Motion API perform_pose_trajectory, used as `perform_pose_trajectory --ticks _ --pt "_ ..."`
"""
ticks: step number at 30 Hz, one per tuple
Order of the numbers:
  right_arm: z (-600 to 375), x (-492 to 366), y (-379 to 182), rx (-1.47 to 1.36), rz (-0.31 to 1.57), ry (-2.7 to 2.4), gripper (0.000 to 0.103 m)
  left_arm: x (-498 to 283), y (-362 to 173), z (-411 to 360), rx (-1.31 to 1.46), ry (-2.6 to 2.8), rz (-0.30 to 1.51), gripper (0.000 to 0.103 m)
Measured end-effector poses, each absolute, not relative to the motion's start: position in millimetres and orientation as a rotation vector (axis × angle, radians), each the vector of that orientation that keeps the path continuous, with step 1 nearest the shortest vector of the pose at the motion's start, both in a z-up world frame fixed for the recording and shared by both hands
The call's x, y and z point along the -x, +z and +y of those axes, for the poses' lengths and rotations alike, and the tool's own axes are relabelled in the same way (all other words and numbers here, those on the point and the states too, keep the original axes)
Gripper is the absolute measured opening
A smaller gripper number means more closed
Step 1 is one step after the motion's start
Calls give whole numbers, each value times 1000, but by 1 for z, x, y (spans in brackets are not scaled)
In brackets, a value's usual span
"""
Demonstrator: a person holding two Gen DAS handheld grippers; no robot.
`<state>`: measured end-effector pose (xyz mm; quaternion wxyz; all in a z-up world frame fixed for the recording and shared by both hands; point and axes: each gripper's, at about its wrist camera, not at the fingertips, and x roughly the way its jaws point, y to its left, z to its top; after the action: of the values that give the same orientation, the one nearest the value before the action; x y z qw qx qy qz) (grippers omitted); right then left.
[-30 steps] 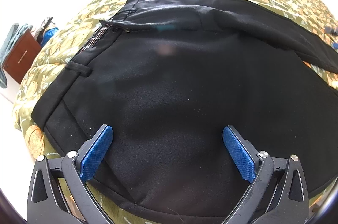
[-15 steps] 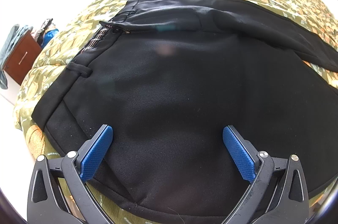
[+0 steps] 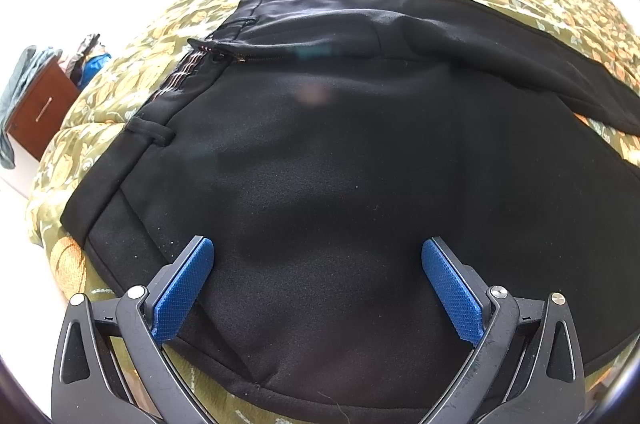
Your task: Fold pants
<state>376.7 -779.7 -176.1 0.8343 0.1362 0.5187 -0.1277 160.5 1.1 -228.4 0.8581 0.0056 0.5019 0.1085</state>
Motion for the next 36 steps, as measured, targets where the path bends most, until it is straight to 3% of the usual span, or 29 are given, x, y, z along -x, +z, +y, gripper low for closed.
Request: perform_pose_trajectory --ticks 6,7,8,9,10,18,28,33,34,35,36 --pt "-765 -392 -202 -251 1138 -234 66 -161 -230 0 -18 236 1058 103" --pt "-762 -392 -201 -249 1133 -187 54 -161 -230 0 -20 238 1058 103" --pt "-758 -392 -199 -224 1131 -182 22 -161 -230 0 -20 241 1058 103" --pt "-753 -388 -193 -162 1115 -203 11 -161 -230 0 -19 243 1058 103" --pt "-752 -383 -187 -149 1093 -190 8 -161 -230 0 -19 246 1058 103" --pt "-711 -254 -122 -38 826 -78 7 -160 -229 0 -14 250 1060 103" --pt "-719 -102 -159 -251 903 -306 1 -160 -229 0 -13 250 1055 103" --pt "-724 -68 -163 -384 899 -435 8 -160 -228 1 -12 247 1057 103" --pt "-718 -63 -160 -393 884 -438 23 -160 -228 1 -12 247 1056 103" --pt "-712 -60 -157 -398 873 -440 54 -160 -228 1 -12 247 1056 103" --pt "-703 -55 -153 -401 854 -439 72 -160 -228 1 -12 247 1056 103"
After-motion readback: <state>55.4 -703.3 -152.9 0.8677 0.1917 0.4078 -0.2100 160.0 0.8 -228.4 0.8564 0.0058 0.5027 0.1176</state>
